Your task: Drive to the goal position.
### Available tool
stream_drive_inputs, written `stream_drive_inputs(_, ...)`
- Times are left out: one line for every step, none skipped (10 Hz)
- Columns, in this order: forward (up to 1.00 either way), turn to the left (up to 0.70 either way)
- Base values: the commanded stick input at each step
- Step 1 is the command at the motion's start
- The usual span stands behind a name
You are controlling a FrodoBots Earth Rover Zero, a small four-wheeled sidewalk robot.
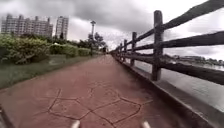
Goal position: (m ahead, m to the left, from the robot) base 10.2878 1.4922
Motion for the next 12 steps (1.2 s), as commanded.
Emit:
stream_drive_inputs(0.50, 0.00)
stream_drive_inputs(0.50, 0.00)
stream_drive_inputs(0.50, 0.00)
stream_drive_inputs(0.50, 0.00)
stream_drive_inputs(0.50, 0.00)
stream_drive_inputs(0.50, 0.00)
stream_drive_inputs(0.50, 0.11)
stream_drive_inputs(0.50, 0.50)
stream_drive_inputs(0.50, 0.47)
stream_drive_inputs(0.50, 0.21)
stream_drive_inputs(0.50, 0.00)
stream_drive_inputs(0.50, 0.00)
